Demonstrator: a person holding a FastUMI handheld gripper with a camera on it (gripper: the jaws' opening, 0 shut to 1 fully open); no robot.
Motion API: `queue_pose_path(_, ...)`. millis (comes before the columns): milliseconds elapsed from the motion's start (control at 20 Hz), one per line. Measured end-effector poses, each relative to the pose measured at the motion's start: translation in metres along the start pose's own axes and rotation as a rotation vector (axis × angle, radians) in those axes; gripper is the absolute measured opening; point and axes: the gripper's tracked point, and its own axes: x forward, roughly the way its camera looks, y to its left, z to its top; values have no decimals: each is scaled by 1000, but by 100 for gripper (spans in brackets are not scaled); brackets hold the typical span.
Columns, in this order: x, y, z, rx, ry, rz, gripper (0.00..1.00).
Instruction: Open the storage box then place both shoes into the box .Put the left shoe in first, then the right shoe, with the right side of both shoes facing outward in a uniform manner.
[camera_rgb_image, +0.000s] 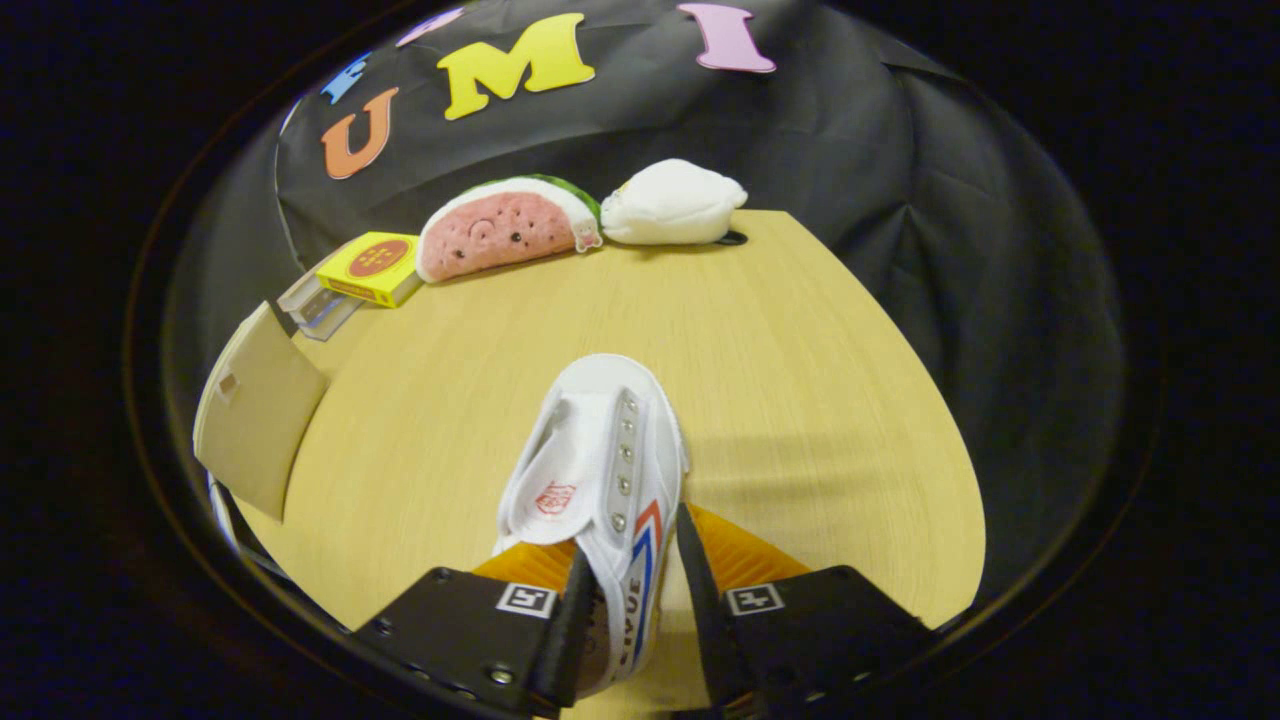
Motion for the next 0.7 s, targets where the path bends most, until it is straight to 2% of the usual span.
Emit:
queue_pose_path(50,-2,1,2,-4,10,-7,38)
queue_pose_path(100,0,-10,3,-15,6,-69,38)
queue_pose_path(200,-4,-13,0,37,38,-62,5)
queue_pose_path(250,-3,-15,0,68,43,-67,6)
queue_pose_path(300,-1,-14,0,101,67,-57,0)
queue_pose_path(550,-24,5,-5,322,125,-26,0)
queue_pose_path(700,-50,29,-1,372,113,-41,0)
